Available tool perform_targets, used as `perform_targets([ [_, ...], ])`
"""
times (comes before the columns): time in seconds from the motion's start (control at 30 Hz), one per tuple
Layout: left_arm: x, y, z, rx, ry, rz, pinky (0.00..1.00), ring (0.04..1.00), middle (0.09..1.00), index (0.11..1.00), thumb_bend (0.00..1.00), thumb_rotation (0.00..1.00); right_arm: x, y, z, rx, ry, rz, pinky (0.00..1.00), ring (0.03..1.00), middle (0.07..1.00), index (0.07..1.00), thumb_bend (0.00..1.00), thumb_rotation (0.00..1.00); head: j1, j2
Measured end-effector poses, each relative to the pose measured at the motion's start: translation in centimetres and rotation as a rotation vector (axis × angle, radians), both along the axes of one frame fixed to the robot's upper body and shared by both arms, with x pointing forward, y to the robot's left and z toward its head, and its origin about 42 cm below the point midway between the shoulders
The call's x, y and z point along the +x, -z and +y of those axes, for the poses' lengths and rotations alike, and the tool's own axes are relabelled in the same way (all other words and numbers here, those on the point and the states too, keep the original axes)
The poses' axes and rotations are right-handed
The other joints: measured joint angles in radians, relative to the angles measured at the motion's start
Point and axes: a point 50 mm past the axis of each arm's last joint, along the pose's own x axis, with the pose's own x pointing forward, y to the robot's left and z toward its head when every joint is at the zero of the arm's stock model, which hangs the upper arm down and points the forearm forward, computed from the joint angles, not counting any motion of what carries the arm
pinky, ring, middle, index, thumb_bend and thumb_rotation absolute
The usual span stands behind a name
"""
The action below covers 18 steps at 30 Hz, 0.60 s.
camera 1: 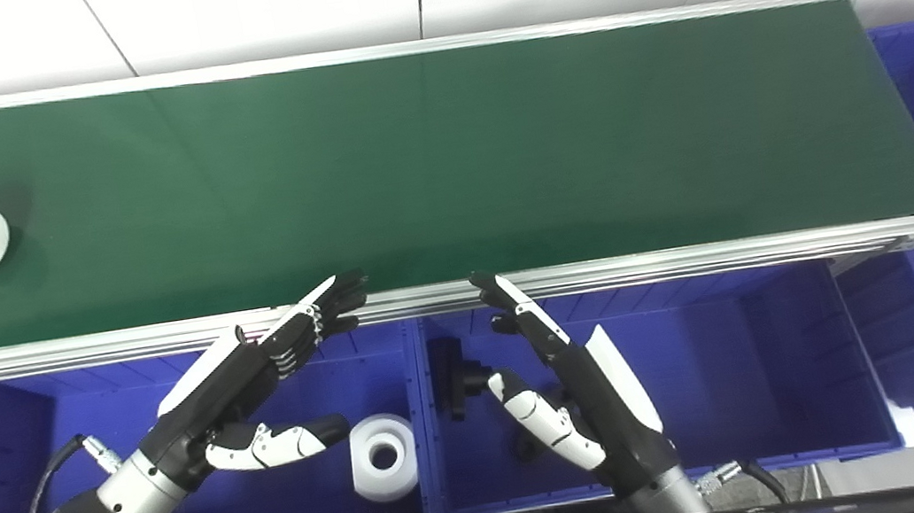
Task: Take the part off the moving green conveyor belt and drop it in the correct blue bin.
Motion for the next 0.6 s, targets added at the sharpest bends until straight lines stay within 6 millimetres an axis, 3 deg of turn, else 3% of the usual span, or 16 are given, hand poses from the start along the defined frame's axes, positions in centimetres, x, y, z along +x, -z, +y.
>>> perform_targets([
  [0.6, -0.10, 0.07, 0.04, 0.000, -0.006, 0.003, 0.93, 0.973, 1.000, 0.986, 0.41, 0.46, -0.05, 0.01, 0.00, -0.001, 0.000, 0.001, 0.86, 0.932, 0.958, 0.941, 0.40, 0.94, 0.003, -0.003],
])
